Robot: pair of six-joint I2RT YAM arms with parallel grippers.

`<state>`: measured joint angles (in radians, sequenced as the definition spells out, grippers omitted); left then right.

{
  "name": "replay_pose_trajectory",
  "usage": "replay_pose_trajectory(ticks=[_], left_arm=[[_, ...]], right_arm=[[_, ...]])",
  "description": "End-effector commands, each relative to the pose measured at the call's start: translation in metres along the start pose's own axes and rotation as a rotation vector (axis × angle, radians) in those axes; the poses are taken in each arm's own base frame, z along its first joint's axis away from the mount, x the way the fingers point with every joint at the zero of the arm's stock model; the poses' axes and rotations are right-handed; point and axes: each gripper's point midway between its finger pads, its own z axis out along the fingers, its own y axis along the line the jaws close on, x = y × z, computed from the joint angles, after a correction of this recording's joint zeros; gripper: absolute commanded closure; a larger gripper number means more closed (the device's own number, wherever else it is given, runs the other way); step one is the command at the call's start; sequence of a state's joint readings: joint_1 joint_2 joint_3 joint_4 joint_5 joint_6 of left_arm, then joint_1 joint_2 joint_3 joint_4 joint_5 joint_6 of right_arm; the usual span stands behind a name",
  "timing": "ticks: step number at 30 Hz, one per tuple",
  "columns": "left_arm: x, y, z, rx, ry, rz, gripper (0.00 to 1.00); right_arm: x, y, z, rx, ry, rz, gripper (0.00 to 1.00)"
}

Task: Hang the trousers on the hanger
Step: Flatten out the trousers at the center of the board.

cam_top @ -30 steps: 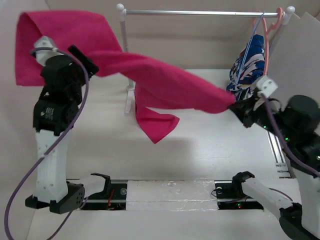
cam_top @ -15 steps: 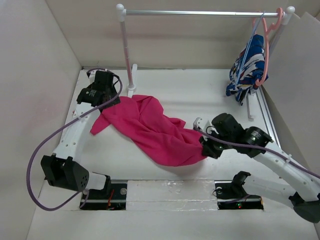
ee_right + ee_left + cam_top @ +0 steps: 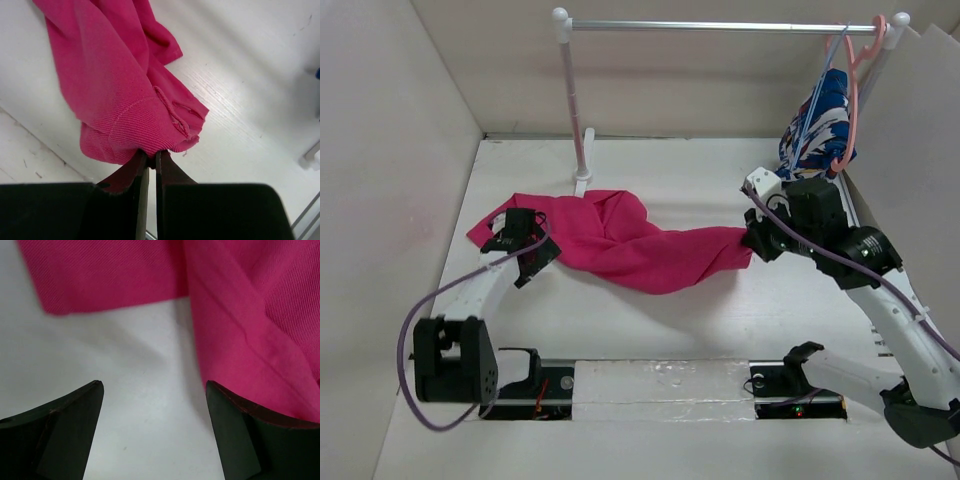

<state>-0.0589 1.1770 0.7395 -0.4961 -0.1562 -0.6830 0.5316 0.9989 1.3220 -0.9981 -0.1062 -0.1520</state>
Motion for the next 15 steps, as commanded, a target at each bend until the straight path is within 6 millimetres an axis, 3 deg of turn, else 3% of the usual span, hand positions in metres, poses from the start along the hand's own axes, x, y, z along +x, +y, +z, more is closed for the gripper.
replay_pose_trajectory(ticks=[1,5,8,9,10,11,13,14,15], left_arm=[[-0.032,-0.047,0.022,0.132,-0.074,-0.067,0.2],[-0.028,-0.066,0.052,0.159,-0.025,-0.087,0.21],[-0.03,-0.079,0.058,0.21,-0.018,-0.105,0.29],[-0.031,-0.08,0.058,0.211,-0.019,-0.116,0.45],[-0.031,-0.08,0.056,0.206,-0.014,-0.127,0.55],[-0.037,-0.084,0.05,0.219,-0.024,-0.128,0.64],[-0.047,-0.087,0.03,0.24,-0.052,-0.125,0.92],[-0.065,-0.089,0.009,0.261,-0.121,-0.121,1.0],[-0.076,-0.09,-0.005,0.266,-0.161,-0.12,1.0]], right_arm=[[-0.027,-0.003,-0.007,-0.014,-0.095,-0.07,1.0],[-0.02,0.007,-0.006,-0.072,-0.113,-0.07,1.0],[-0.022,0.014,-0.01,-0.105,-0.149,-0.073,1.0],[-0.02,0.014,-0.009,-0.108,-0.149,-0.073,1.0],[-0.02,0.015,-0.01,-0.109,-0.151,-0.075,1.0],[-0.02,0.014,-0.01,-0.107,-0.151,-0.075,1.0],[-0.02,0.014,-0.01,-0.105,-0.149,-0.08,1.0],[-0.02,0.014,-0.011,-0.104,-0.15,-0.085,1.0],[-0.025,0.013,-0.014,-0.1,-0.161,-0.093,1.0]])
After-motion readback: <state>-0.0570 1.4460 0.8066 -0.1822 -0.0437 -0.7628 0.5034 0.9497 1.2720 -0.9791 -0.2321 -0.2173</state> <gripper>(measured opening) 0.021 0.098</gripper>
